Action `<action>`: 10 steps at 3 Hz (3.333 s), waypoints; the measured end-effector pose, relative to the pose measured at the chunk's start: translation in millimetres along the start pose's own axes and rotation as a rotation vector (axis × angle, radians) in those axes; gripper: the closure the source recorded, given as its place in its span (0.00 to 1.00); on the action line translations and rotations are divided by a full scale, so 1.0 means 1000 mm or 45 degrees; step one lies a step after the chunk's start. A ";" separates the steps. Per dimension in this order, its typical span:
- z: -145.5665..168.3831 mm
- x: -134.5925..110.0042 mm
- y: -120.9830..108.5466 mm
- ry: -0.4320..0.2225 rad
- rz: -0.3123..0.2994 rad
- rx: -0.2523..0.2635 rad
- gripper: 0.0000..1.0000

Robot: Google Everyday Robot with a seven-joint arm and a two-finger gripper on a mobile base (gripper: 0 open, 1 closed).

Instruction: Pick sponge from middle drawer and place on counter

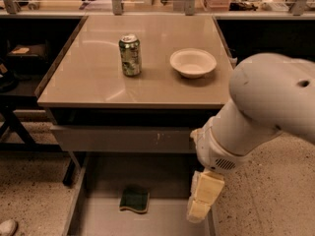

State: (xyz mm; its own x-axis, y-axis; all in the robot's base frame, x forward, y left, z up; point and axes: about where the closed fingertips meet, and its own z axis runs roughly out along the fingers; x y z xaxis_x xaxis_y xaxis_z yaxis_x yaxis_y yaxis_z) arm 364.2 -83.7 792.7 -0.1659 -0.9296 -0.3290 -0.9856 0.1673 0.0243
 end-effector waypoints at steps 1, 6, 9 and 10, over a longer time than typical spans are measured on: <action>0.005 0.001 0.002 0.004 0.000 -0.007 0.00; 0.177 -0.020 -0.055 -0.103 0.049 0.000 0.00; 0.315 -0.030 -0.057 -0.075 0.055 -0.040 0.00; 0.338 -0.028 -0.061 -0.147 0.094 -0.070 0.00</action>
Offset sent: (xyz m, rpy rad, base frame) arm 0.0235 0.0337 -0.0698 0.0962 0.0094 -0.0622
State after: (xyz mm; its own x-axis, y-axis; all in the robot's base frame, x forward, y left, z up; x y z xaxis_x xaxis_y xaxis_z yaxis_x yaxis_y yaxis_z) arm 439.4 43.1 481.1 -0.2366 -0.8710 -0.4306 -0.9716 0.2128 0.1034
